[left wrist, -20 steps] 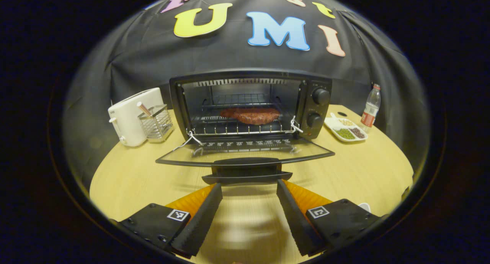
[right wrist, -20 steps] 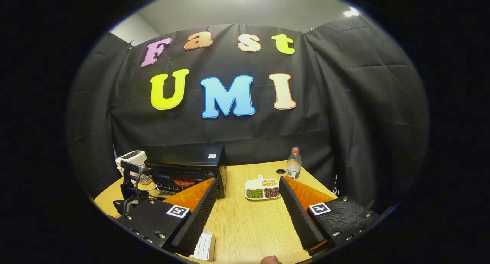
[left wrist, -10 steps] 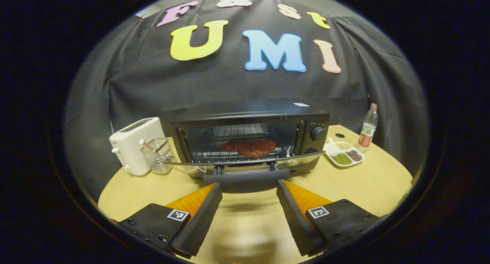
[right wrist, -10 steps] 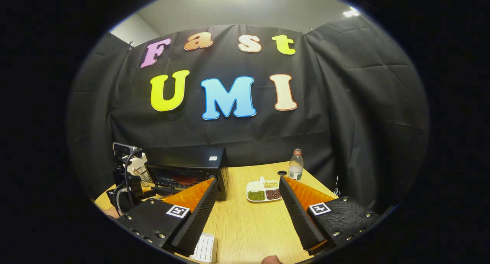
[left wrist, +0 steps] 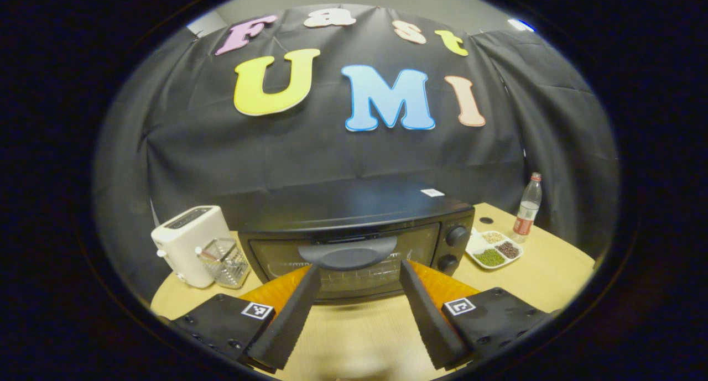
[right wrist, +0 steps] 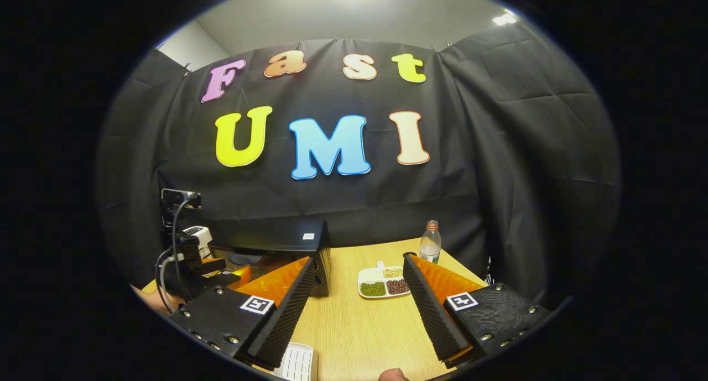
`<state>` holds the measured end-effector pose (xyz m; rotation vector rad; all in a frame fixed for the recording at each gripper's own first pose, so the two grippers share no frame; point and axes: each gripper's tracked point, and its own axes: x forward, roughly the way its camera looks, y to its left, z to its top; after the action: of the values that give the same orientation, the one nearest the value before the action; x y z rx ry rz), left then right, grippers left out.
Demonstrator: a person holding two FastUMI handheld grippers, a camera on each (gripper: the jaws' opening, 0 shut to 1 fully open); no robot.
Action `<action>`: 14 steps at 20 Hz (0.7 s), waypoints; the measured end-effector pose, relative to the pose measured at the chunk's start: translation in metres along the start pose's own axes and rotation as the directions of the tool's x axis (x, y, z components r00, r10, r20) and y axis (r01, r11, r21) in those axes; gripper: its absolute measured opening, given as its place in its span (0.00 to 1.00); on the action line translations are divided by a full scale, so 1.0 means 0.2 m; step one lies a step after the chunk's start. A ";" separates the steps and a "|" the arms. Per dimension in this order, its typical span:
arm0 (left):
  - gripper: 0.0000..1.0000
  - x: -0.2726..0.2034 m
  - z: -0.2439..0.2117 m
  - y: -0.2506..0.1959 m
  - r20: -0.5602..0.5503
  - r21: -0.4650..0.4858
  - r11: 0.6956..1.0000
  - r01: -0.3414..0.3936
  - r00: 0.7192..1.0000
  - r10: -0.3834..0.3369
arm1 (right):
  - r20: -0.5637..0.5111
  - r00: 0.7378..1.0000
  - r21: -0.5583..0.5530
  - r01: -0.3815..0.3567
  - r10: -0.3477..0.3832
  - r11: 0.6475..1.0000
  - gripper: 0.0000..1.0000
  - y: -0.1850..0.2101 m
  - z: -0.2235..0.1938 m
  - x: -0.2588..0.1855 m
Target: Open the electric oven with the left hand, put the food in, and close the electric oven.
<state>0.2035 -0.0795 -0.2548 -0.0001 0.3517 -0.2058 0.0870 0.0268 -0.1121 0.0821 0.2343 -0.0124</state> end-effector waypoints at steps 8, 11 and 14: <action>1.00 -0.46 0.48 -0.06 0.169 -0.023 0.999 -0.031 0.985 0.034 | 0.132 0.991 -0.030 -0.023 0.026 0.999 0.97 -0.11 0.27 -0.09; 0.96 -0.67 0.61 -0.10 0.204 -0.040 0.997 -0.063 0.976 0.070 | 0.153 0.987 -0.092 -0.031 0.045 0.995 0.97 -0.19 0.32 -0.18; 0.91 -0.90 0.66 -0.14 0.228 -0.033 0.994 -0.101 0.968 0.105 | 0.173 0.981 -0.103 -0.072 0.089 0.992 1.00 -0.25 0.36 -0.28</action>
<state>0.0767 -0.0753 -0.0688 -0.0260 0.1222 -0.0974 0.0476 -0.0294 -0.0331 -0.0063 0.0532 0.0723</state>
